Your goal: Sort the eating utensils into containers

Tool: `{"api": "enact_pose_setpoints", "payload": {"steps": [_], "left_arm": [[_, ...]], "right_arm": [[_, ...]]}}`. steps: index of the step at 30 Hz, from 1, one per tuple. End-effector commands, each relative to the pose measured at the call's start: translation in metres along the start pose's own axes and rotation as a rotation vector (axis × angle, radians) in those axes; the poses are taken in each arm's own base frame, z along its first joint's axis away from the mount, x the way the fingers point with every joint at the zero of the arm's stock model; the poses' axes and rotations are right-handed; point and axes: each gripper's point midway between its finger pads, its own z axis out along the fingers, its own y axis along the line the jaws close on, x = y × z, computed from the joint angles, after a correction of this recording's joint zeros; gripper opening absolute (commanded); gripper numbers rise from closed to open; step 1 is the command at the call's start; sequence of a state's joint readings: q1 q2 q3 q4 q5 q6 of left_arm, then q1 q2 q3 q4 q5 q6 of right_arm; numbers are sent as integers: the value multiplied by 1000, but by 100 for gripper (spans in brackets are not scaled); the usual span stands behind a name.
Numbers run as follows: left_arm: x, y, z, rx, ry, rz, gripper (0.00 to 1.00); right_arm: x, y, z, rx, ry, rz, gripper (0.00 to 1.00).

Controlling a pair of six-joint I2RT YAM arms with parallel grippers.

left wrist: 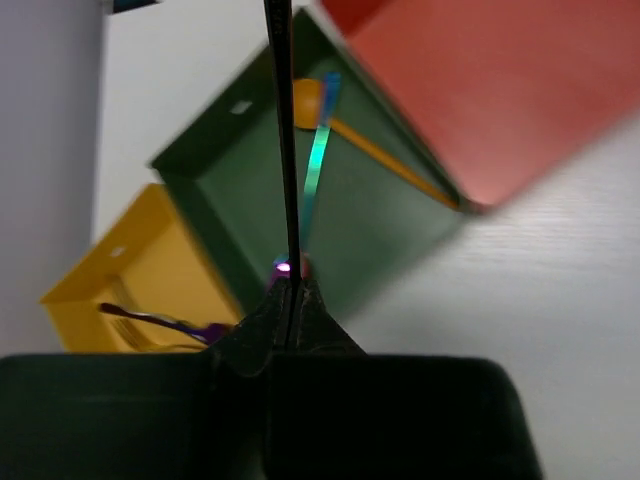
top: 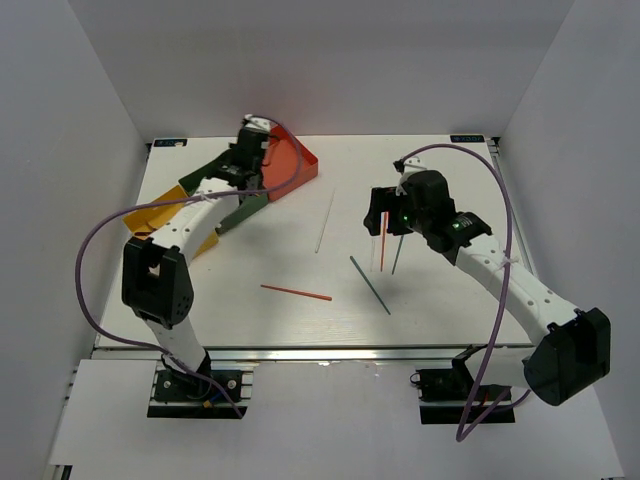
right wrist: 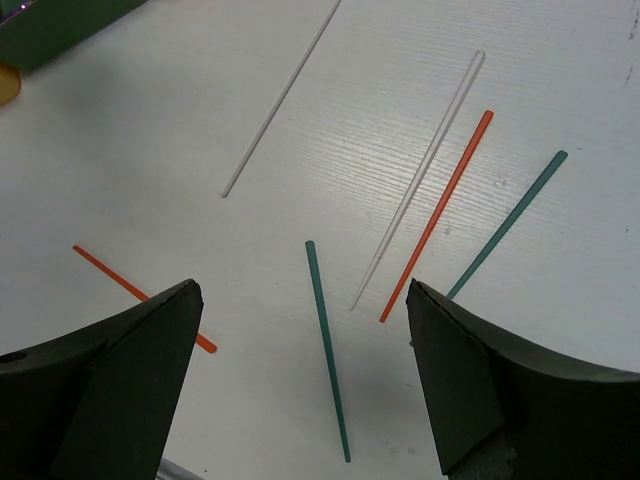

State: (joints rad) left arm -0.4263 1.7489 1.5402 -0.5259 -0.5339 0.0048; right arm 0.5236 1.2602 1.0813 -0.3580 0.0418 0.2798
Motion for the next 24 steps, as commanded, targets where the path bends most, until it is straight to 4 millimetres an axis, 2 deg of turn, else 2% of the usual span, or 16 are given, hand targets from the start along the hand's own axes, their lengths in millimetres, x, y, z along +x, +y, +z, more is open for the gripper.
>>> {"api": "enact_pose_setpoints", "payload": {"steps": [1, 3, 4, 6, 8, 12, 16, 19, 20, 21, 24], "left_arm": [[-8, 70, 27, -189, -49, 89, 0], [-7, 88, 50, -149, -51, 12, 0], [-19, 98, 55, -144, -73, -35, 0], [-10, 100, 81, -87, -40, -82, 0], [-12, 98, 92, -64, -39, -87, 0], [7, 92, 117, -43, 0, -93, 0], [23, 80, 130, -2, 48, -101, 0], [30, 77, 130, 11, 73, -103, 15], [31, 78, 128, 5, 78, -103, 31], [34, 77, 126, 10, 90, -100, 39], [23, 85, 109, 3, 72, -117, 67]], "right_arm": [[-11, 4, 5, -23, -35, -20, 88], [-10, 4, 7, -26, -28, -24, 88], [-11, 4, 7, -27, -29, -26, 88], [-10, 5, 8, -31, -27, -31, 88], [-11, 5, 9, -30, -27, -32, 88], [-8, 5, 13, -32, -18, -32, 88], [-8, 5, 16, -34, -12, -32, 88], [-6, 7, 18, -51, -4, -45, 88], [-4, 12, 19, -83, 4, -55, 88], [-3, 16, 19, -110, 5, -74, 88], [-1, 37, 21, -240, -6, -114, 89]]}}
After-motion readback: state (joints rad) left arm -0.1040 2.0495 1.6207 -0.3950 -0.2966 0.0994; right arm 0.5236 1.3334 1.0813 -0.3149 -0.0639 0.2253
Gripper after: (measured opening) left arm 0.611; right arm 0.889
